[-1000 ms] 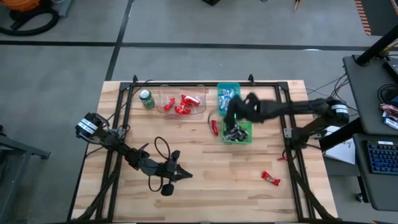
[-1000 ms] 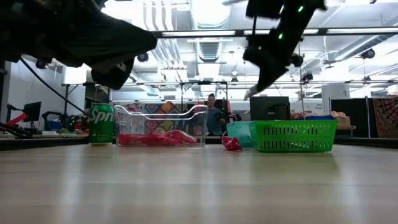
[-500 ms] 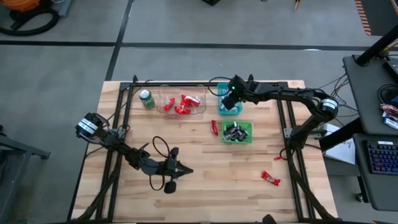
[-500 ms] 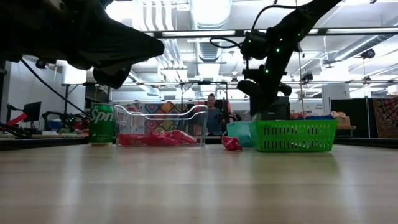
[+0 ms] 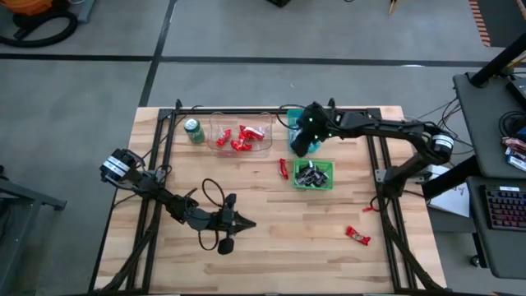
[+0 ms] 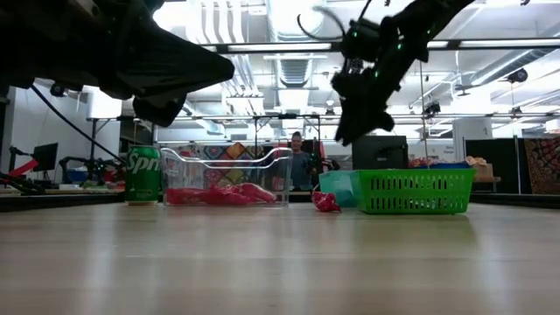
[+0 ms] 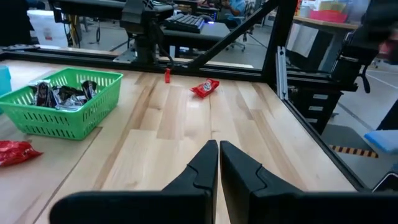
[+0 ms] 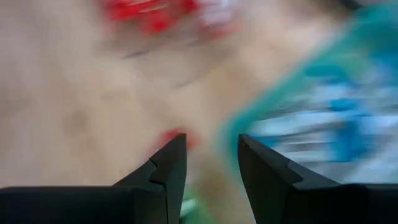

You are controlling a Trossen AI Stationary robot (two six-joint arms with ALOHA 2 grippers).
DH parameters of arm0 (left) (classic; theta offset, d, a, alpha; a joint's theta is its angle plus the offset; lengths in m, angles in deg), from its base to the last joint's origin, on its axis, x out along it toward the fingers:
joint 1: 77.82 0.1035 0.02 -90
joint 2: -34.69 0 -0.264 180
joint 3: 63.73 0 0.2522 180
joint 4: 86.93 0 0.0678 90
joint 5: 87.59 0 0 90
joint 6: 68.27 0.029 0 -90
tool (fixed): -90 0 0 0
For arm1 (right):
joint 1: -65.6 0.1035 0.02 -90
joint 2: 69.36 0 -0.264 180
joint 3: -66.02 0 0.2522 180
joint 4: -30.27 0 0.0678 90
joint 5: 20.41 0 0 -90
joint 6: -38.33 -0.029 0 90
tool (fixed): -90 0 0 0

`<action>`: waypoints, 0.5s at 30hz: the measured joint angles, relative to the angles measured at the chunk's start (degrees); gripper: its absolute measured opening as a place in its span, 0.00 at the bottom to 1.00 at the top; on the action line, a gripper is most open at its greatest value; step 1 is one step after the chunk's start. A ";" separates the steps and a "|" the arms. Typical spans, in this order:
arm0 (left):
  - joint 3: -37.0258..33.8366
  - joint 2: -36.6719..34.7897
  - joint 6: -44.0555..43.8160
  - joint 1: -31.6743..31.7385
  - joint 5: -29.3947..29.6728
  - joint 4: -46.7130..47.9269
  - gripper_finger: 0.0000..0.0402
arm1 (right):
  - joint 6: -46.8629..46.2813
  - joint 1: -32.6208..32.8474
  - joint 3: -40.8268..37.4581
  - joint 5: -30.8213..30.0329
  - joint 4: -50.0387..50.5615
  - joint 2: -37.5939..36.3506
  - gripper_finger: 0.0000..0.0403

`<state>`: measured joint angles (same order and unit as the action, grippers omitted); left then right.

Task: Sort candy
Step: Put the red chocolate bar into the transparent bin

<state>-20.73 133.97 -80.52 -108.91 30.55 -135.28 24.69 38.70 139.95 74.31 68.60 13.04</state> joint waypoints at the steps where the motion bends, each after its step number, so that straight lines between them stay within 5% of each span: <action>1: 0.00 0.00 -0.31 0.02 0.00 0.00 0.00 | -0.63 1.00 0.02 3.93 0.14 -0.39 0.33; 5: 0.00 0.00 -0.45 0.14 0.02 -0.01 0.00 | -5.22 6.45 0.06 12.98 0.81 -0.87 0.33; 15: 0.00 0.00 -0.04 1.16 2.03 0.01 0.00 | -12.95 21.98 0.36 13.31 4.77 -0.93 0.33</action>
<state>-20.73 133.97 -80.56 -107.75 32.58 -135.27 11.73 60.68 140.31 87.61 73.37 12.11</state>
